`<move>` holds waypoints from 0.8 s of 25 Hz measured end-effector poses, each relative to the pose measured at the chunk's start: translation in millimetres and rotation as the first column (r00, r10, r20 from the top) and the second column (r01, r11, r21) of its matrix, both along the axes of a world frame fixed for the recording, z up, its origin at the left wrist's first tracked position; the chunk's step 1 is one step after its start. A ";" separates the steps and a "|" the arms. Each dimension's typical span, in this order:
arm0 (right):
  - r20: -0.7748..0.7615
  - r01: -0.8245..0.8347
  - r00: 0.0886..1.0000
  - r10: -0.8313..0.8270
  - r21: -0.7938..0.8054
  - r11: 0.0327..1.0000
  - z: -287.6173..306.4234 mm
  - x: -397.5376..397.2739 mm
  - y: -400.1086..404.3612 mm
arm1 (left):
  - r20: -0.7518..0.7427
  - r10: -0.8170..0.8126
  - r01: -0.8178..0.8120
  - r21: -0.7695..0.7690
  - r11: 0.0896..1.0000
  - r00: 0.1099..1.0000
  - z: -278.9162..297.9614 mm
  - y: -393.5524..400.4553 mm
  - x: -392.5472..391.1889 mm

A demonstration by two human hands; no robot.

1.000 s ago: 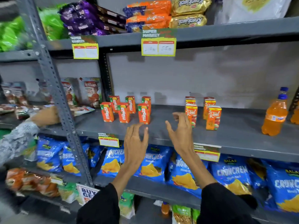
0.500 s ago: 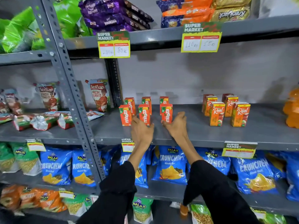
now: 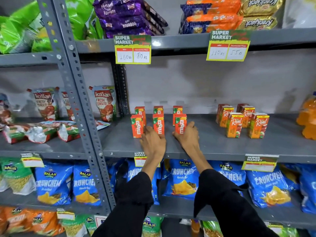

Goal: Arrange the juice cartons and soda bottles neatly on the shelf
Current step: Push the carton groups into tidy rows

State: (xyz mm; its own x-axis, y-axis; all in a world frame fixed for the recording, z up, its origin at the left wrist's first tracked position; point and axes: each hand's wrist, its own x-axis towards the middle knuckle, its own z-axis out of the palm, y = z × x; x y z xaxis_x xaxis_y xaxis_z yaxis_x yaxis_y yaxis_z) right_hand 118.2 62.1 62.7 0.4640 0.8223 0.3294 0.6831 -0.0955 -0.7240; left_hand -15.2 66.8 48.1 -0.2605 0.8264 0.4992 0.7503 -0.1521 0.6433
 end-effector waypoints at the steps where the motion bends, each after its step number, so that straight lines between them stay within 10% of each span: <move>1: 0.004 0.005 1.000 -0.005 0.002 1.000 0.4 0.5 -2.0 | -0.013 -0.003 0.003 -0.006 1.000 1.000 0.5 -1.9 3.0; 20: 0.004 -0.053 0.999 0.053 -0.013 0.999 2.8 2.5 -8.5 | -0.067 0.015 -0.018 -0.043 0.999 0.998 5.5 -0.4 5.2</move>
